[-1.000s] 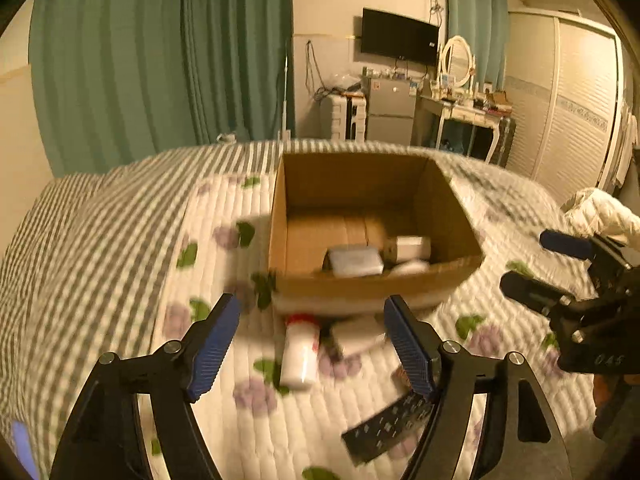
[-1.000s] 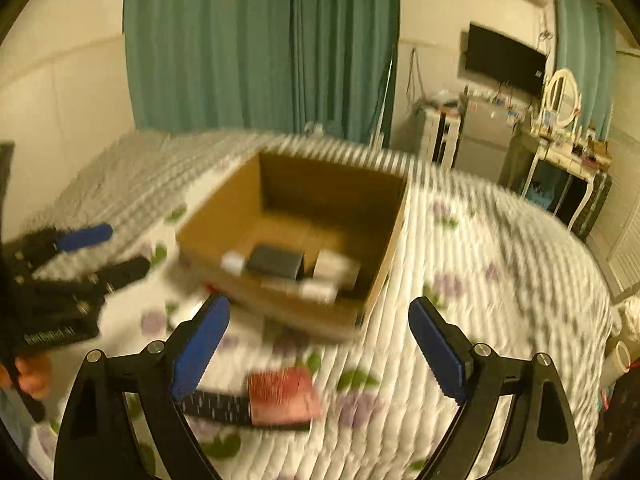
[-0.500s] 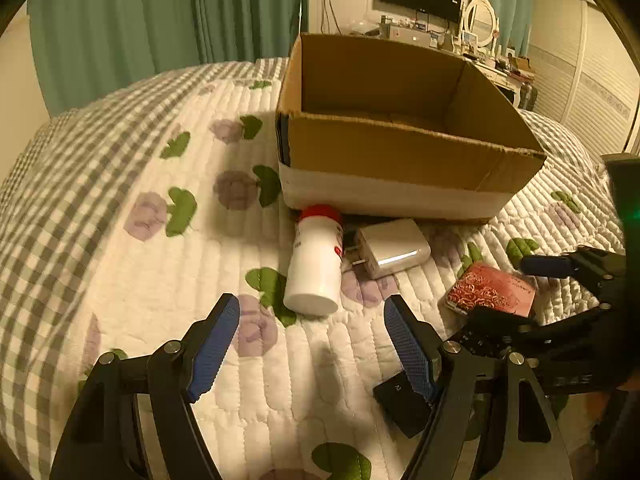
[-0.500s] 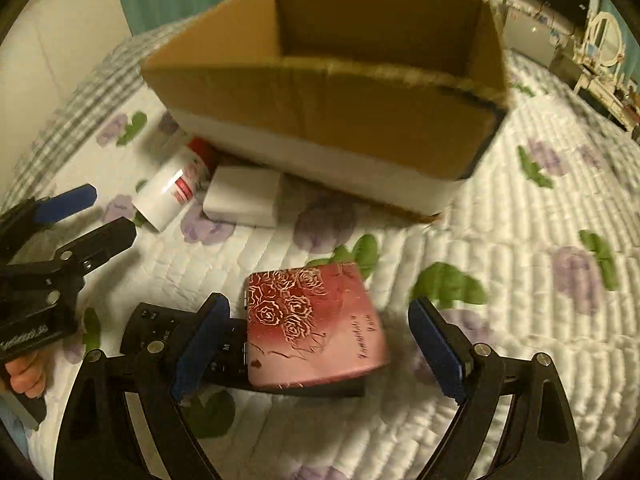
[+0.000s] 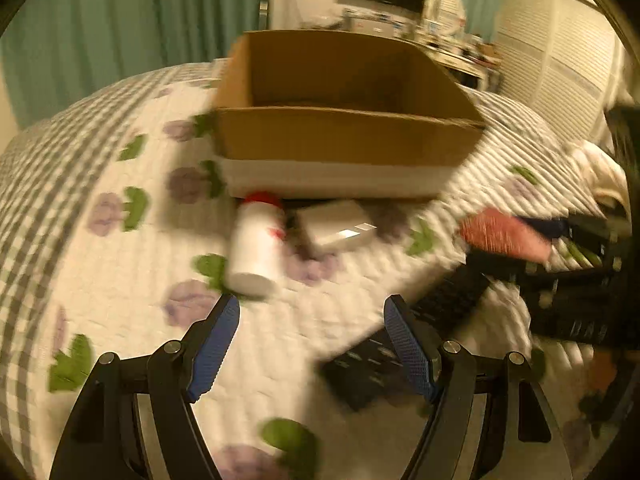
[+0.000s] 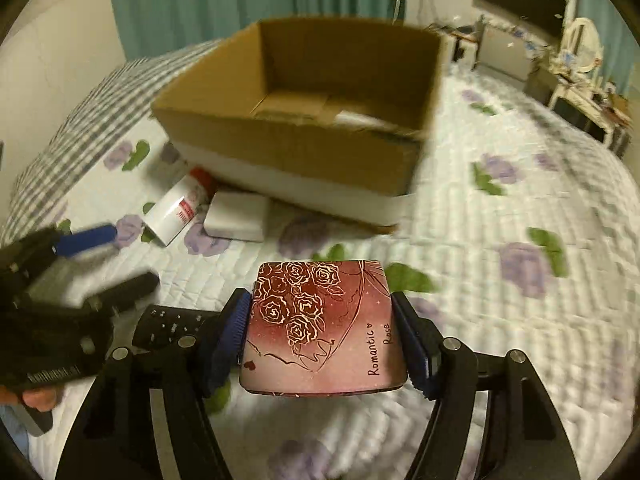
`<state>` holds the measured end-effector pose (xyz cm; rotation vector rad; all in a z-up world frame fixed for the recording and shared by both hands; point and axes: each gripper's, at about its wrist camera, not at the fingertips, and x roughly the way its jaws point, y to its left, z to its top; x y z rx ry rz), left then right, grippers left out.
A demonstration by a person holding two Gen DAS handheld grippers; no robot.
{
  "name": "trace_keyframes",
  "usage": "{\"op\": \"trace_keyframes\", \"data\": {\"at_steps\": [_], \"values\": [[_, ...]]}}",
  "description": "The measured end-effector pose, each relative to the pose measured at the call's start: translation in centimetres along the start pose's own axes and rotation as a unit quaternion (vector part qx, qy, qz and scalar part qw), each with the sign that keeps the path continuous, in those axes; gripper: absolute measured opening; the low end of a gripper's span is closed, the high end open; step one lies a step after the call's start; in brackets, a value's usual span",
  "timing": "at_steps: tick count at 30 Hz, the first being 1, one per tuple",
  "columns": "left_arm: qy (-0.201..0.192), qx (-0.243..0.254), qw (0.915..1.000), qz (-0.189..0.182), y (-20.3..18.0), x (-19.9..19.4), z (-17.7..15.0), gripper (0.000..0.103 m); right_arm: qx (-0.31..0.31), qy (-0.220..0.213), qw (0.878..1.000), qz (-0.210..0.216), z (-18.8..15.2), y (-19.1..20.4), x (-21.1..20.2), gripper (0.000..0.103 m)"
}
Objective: Organize rigid objects
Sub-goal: 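Grasp the pink rose-patterned card with the right tool while the left tool grasps the black remote, then lower the card and remote into the box and open both tools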
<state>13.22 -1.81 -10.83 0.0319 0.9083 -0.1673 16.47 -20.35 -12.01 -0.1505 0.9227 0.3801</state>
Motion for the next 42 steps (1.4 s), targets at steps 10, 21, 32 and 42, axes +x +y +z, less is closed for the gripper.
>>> {"op": "trace_keyframes", "data": {"at_steps": [10,21,32,42], "values": [[0.043,0.036,0.9977,-0.039,-4.8,2.2,-1.0,0.077,0.075,0.005,0.997,-0.024,-0.1,-3.3,-1.0,0.070],[0.050,0.089,0.9946,-0.017,-7.6,5.4,-0.7,0.049,0.104,0.008,0.995,-0.010,-0.4,-4.4,-0.7,0.069],[0.018,0.049,0.9985,-0.019,-5.2,1.4,1.0,0.019,0.092,-0.020,0.995,-0.008,0.0,-3.6,-2.0,0.069],[-0.044,0.044,0.9980,-0.012,-4.4,-3.7,5.5,0.019,0.054,-0.064,0.996,-0.013,2.8,-2.0,-6.4,0.069]]}}
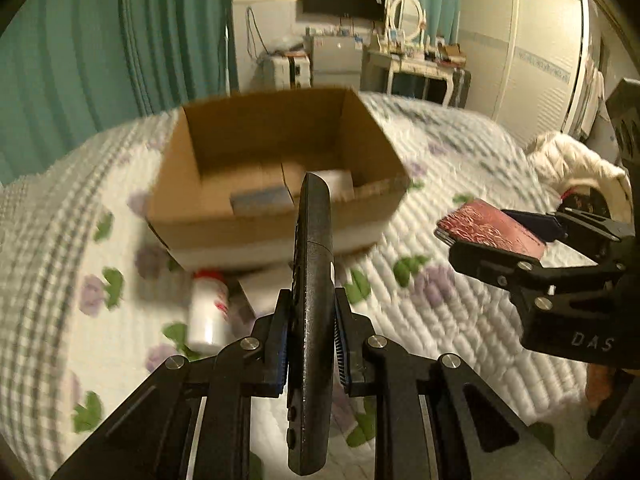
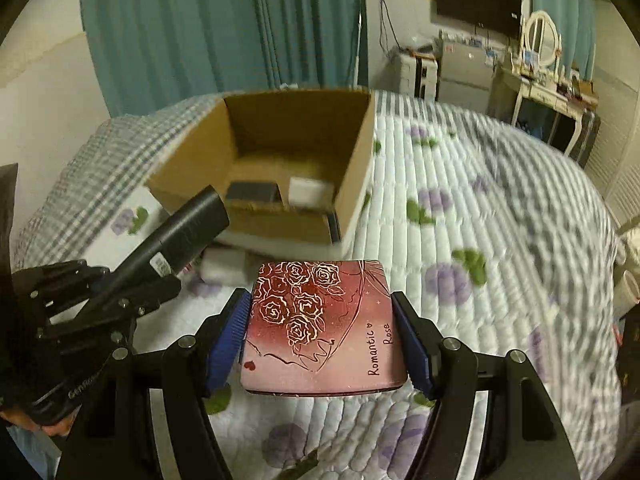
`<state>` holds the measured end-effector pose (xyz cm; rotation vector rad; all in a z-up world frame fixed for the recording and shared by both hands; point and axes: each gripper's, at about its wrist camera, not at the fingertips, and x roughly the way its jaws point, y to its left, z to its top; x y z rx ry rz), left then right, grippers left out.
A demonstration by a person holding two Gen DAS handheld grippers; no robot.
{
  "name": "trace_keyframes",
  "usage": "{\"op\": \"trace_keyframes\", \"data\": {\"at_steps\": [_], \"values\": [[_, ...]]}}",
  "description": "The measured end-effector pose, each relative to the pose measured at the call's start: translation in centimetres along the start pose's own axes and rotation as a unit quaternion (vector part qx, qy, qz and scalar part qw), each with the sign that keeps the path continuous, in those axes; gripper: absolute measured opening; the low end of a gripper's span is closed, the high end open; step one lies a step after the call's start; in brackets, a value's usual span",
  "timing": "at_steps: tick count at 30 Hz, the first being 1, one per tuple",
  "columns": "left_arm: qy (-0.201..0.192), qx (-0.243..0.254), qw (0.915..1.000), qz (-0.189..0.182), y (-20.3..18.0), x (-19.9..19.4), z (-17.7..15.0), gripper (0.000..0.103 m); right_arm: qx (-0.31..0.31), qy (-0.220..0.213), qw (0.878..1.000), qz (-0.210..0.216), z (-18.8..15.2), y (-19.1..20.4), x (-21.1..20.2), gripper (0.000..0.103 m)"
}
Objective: Organize rigid objects
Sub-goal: 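Lower the card and remote into the box and open both tools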
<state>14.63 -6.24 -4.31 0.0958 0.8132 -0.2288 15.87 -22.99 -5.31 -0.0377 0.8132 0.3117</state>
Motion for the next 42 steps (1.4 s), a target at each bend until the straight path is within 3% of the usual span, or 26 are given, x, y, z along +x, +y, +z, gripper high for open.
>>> {"op": "trace_keyframes", "data": {"at_steps": [9,17,24,30,35,42], "values": [[-0.045,-0.030,0.9985,0.012,3.2,-2.2,6.3,0.019,-0.036,-0.073,0.997,0.002,8.5,2.2,-4.5,0.069],[-0.040,-0.039,0.9978,0.036,6.1,2.1,10.1,0.019,-0.042,-0.099,0.994,0.006,13.9,3.1,-0.6,0.069],[-0.019,-0.019,0.9989,0.038,6.8,7.5,10.3,0.019,-0.030,-0.073,0.997,0.011,15.0,1.9,7.2,0.069],[0.006,-0.021,0.9990,0.040,7.2,11.3,10.0,0.019,-0.039,-0.065,0.997,0.008,14.5,1.2,11.3,0.069],[0.008,-0.018,0.9991,0.039,7.1,12.3,9.9,0.019,-0.036,-0.059,0.998,0.011,14.4,0.5,13.0,0.070],[0.006,-0.012,0.9989,0.044,6.7,11.8,9.8,0.020,-0.018,-0.082,0.996,0.021,15.2,0.0,12.6,0.075]]}}
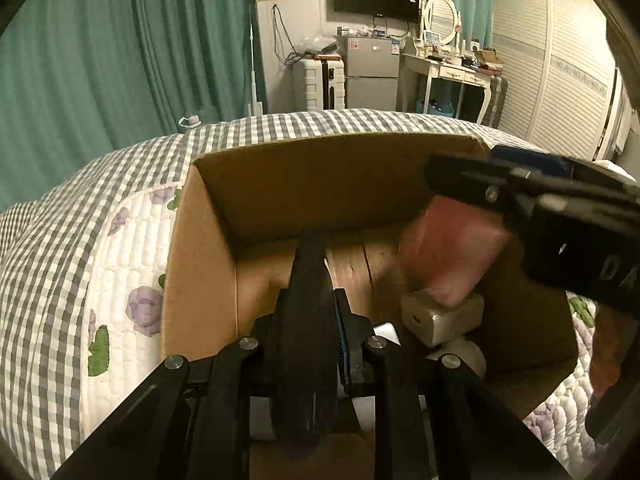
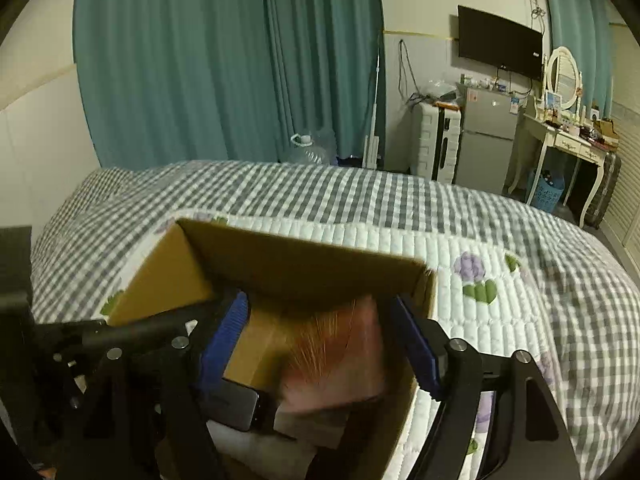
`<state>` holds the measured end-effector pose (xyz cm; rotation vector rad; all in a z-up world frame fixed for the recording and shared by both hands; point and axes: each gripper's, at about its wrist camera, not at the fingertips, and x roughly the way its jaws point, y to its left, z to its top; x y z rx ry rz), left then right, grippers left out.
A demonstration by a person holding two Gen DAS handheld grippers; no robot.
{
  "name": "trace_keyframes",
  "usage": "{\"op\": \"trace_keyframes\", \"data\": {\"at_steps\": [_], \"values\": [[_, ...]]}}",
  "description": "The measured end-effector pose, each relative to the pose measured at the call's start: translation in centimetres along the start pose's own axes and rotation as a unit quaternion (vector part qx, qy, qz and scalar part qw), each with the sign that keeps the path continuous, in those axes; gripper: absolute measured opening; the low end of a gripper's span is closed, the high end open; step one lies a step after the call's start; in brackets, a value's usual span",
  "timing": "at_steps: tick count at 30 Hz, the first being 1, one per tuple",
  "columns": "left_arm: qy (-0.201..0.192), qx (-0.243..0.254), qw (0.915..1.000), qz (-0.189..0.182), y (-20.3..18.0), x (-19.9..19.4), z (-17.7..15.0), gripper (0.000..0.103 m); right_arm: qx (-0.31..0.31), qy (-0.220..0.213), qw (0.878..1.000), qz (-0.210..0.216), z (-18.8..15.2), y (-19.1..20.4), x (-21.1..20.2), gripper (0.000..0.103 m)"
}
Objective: Organize rigid objects
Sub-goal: 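Lower the card and remote into the box and open both tools, then grasp the red-capped white bottle with the left tool while the right tool grasps a white block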
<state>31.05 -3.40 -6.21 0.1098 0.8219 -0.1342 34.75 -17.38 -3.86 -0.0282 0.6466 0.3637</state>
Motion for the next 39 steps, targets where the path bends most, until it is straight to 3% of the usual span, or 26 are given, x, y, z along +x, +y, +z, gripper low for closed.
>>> {"op": "trace_keyframes", "data": {"at_steps": [5,8,9,10,12,16,21,28,33,39], "values": [[-0.011,-0.004,0.9999,0.000,0.0,-1.6,0.0,0.020,0.004,-0.015,1.000,0.000,0.3,-0.2,-2.7,0.075],[-0.022,0.003,0.9997,0.007,-0.2,-3.4,0.3,0.026,0.007,-0.017,1.000,-0.005,0.1,-0.3,-4.5,0.078],[-0.027,0.005,0.9995,0.012,-0.3,-4.2,0.4,0.038,0.008,-0.019,1.000,-0.006,0.0,-0.2,-5.5,0.080],[-0.034,0.005,0.9993,0.016,-0.3,-5.1,0.4,0.058,0.008,-0.022,1.000,-0.007,-0.1,-0.3,-6.5,0.084],[-0.055,0.002,0.9983,0.018,-0.3,-7.2,0.2,0.066,0.006,-0.032,0.999,-0.013,-0.3,-0.2,-8.5,0.092],[-0.076,-0.007,0.9969,0.022,0.1,-11.0,-0.5,0.069,-0.001,-0.056,0.998,-0.031,-0.5,0.3,-12.7,0.102],[-0.106,-0.021,0.9938,0.027,0.9,-15.5,-2.0,0.069,-0.021,-0.078,0.996,-0.047,-1.3,2.2,-16.9,0.103],[-0.155,-0.035,0.9866,0.036,2.2,-18.8,-4.9,0.074,-0.027,-0.075,0.996,-0.033,-3.7,5.2,-17.8,0.103],[-0.122,-0.039,0.9906,0.048,2.7,-16.3,-6.9,0.074,-0.002,-0.050,0.999,-0.020,-6.4,5.6,-14.7,0.103],[-0.047,-0.060,0.9968,0.024,3.7,-10.8,-9.3,0.074,0.016,-0.012,1.000,-0.023,-9.8,4.8,-10.7,0.103]]}}
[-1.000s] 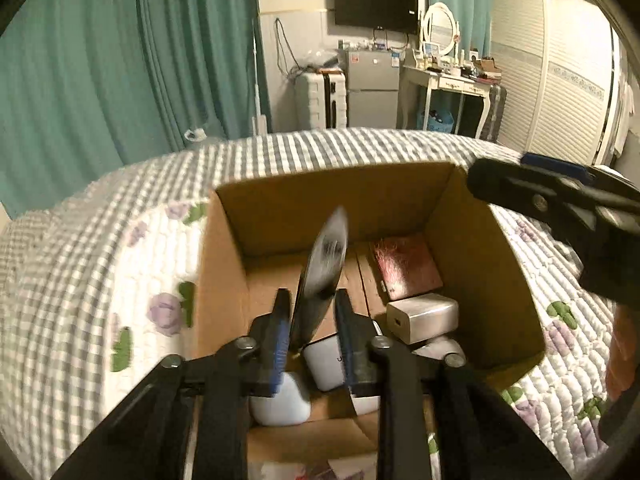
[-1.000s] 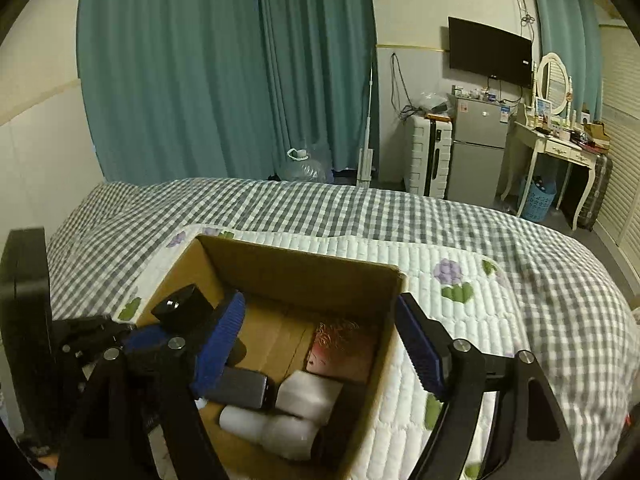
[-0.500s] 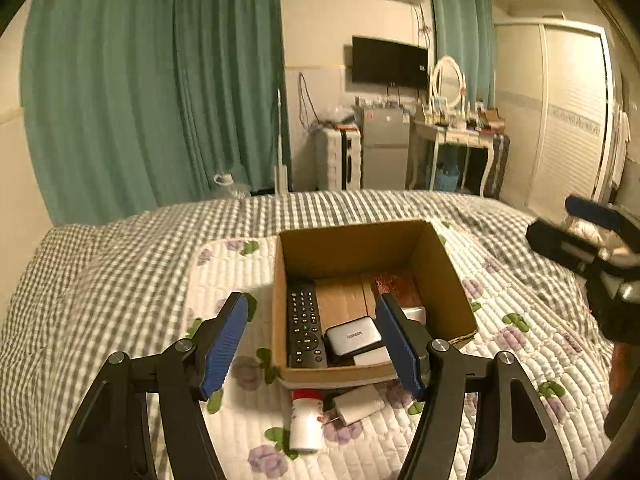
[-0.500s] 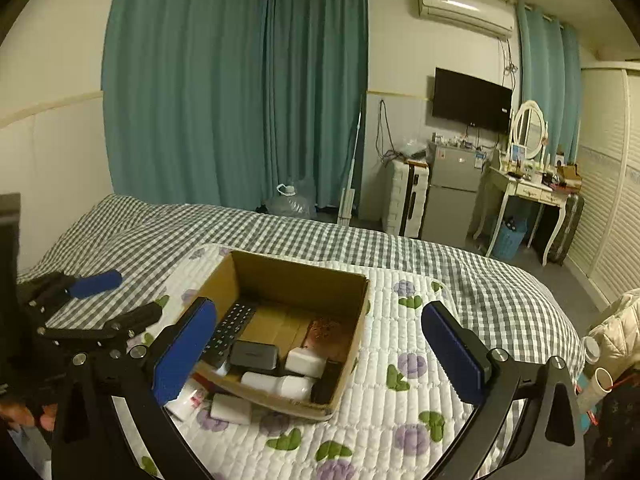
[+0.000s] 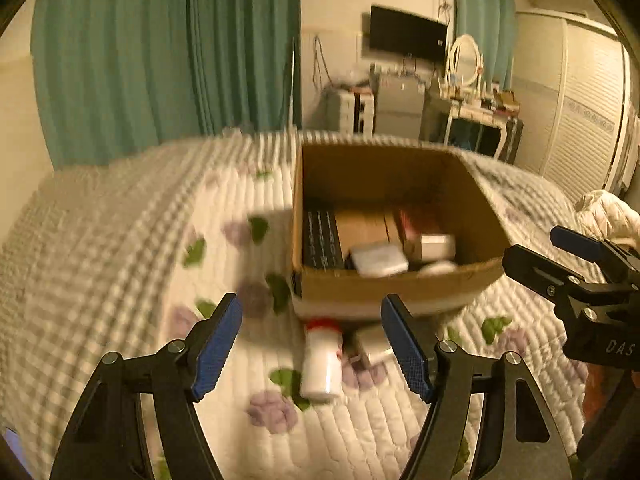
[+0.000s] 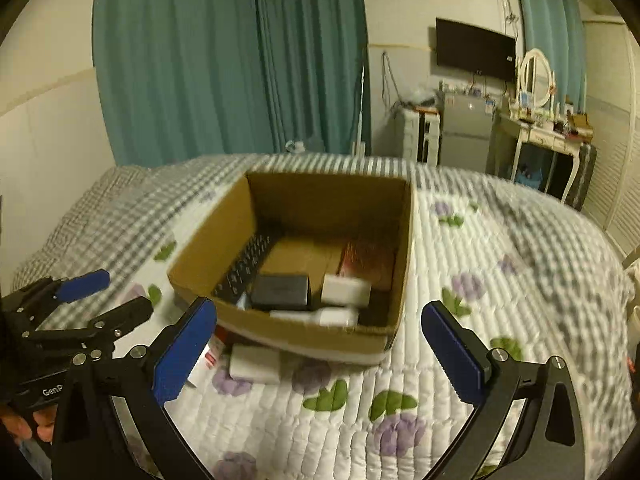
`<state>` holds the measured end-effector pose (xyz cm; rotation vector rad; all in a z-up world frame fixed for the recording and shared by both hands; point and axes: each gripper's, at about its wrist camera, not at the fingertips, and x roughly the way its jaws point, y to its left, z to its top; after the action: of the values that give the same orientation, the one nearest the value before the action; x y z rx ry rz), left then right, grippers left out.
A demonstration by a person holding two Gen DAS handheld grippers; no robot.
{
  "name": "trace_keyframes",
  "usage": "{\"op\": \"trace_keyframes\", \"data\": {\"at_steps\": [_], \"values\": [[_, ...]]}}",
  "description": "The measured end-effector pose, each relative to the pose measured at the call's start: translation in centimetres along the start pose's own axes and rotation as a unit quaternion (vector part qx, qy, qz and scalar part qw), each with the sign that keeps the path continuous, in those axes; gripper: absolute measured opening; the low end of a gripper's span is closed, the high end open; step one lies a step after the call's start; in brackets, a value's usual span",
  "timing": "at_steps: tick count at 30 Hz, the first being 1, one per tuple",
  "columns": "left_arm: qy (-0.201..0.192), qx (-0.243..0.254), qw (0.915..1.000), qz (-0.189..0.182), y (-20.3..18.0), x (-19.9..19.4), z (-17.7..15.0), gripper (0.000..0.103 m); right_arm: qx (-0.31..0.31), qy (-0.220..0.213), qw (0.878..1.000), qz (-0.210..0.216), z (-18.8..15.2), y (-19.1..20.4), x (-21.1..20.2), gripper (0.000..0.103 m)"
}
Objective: Organize rigid objects
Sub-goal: 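Grasp the red-capped white bottle with the left tool while the right tool grasps a white block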
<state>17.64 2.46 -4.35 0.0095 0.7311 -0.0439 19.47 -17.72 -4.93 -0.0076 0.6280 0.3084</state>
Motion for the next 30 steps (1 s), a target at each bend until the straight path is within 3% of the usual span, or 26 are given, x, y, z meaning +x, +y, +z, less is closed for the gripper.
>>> {"op": "trace_keyframes", "data": {"at_steps": [5,10,14,18,25,27,30], "values": [[0.066,-0.014,0.9976,0.014,0.5,4.7,-3.0,0.074,-0.008,0.027,1.000,-0.005,-2.2,-0.6,2.4,0.103],[0.088,-0.011,0.9954,0.036,0.6,6.8,-4.7,0.073,-0.016,0.085,0.996,-0.006,-4.4,-0.2,5.1,0.103],[0.089,0.002,0.9957,0.027,-0.2,7.4,-4.8,0.072,-0.038,0.089,0.995,-0.010,-5.0,0.7,5.3,0.103],[0.123,0.005,0.9924,-0.004,-0.7,9.2,-5.3,0.037,-0.045,0.088,0.995,-0.011,-5.2,0.9,5.3,0.103],[0.073,-0.011,0.9973,0.004,0.4,5.3,-4.8,0.037,-0.032,0.092,0.995,0.001,-5.4,1.5,5.6,0.102],[0.057,-0.007,0.9980,0.027,0.7,3.8,-4.6,0.037,-0.030,0.094,0.995,0.008,-5.1,2.2,5.9,0.101],[0.045,-0.014,0.9982,0.037,1.6,2.4,-4.8,0.037,-0.039,0.107,0.993,0.010,-4.9,3.7,6.8,0.095]]}}
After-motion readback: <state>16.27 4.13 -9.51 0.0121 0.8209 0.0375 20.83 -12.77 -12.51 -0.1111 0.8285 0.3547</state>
